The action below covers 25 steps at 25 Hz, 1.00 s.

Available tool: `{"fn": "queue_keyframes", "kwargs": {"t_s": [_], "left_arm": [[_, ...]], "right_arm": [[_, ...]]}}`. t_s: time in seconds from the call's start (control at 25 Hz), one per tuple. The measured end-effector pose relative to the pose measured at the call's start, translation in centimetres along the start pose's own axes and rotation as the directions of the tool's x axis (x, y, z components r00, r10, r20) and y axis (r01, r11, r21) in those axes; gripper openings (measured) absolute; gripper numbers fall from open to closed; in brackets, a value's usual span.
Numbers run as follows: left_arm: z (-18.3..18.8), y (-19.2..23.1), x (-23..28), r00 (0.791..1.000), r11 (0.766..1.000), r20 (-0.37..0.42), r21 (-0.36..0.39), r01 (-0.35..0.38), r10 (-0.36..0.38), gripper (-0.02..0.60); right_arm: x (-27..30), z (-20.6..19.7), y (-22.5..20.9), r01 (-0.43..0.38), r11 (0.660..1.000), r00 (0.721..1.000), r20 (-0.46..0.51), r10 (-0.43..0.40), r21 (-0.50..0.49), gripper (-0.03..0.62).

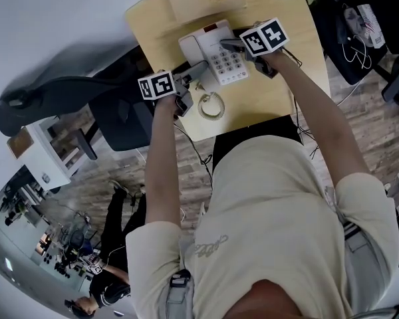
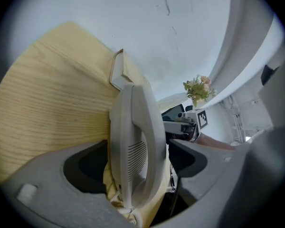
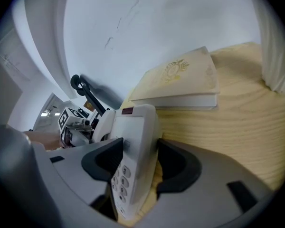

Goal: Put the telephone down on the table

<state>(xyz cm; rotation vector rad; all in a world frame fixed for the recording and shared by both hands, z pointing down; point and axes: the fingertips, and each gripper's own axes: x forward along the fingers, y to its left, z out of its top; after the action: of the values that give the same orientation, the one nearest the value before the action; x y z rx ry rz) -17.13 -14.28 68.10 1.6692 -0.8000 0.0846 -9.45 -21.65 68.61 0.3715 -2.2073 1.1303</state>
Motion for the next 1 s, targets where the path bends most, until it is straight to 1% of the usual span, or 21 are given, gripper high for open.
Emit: {"fn": "queue_keyframes", "kwargs": {"t_s": [0.12, 0.2, 0.44, 0.6, 0.68, 0.8, 0.88, 0.92, 0.96, 1.0], "left_arm": [[0.3, -0.3, -0.4, 1.0, 1.0, -0.004, 0.024, 0.005, -0.005, 0.39], [0.6, -0.6, -0.8, 1.0, 1.0, 0.015, 0.03, -0.001, 0.0, 0.39], [1.7, -1.6, -2.5, 0.993, 0.999, 0.122, 0.042, -0.003, -0.002, 0.39], [1.7, -2.8, -4.5, 0.984, 0.995, 0.173, 0.086, -0.045, 0.029, 0.39], [2.0, -3.9, -5.8, 0.971, 0.991, 0.235, 0.121, -0.065, 0.035, 0.389], [3.0, -6.2, -8.0, 0.938, 0.986, 0.346, 0.159, -0.05, -0.009, 0.388], [3.2, -7.7, -9.3, 0.925, 0.978, 0.378, 0.201, -0.06, -0.021, 0.381], [3.2, -8.4, -9.8, 0.922, 0.971, 0.387, 0.225, -0.075, -0.019, 0.37], [3.3, -9.2, -10.4, 0.916, 0.964, 0.401, 0.247, -0.095, -0.012, 0.334], [3.4, -9.9, -11.0, 0.908, 0.957, 0.42, 0.265, -0.118, -0.005, 0.185]], "right_arm": [[-0.2, 0.2, -0.1, 0.031, 0.999, 1.0, 0.002, -0.031, -0.019, 0.227], [-0.8, 0.4, 0.0, 0.055, 0.998, 0.998, 0.015, -0.054, -0.038, 0.225], [-3.3, 0.6, 1.8, 0.034, 0.996, 0.998, 0.051, -0.03, -0.078, 0.225], [-6.0, -0.8, 3.5, 0.045, 0.989, 0.998, 0.055, -0.037, -0.139, 0.224], [-7.4, -1.6, 4.5, 0.063, 0.982, 0.997, 0.061, -0.053, -0.178, 0.224], [-9.3, -2.3, 5.8, 0.108, 0.965, 0.991, 0.1, -0.087, -0.238, 0.224], [-10.5, -2.5, 7.0, 0.115, 0.964, 0.987, 0.138, -0.083, -0.242, 0.223], [-11.1, -2.5, 7.6, 0.111, 0.965, 0.985, 0.158, -0.075, -0.236, 0.222], [-11.7, -2.5, 8.4, 0.106, 0.967, 0.982, 0.177, -0.065, -0.231, 0.222], [-12.4, -2.4, 9.1, 0.101, 0.968, 0.979, 0.196, -0.056, -0.23, 0.222]]}}
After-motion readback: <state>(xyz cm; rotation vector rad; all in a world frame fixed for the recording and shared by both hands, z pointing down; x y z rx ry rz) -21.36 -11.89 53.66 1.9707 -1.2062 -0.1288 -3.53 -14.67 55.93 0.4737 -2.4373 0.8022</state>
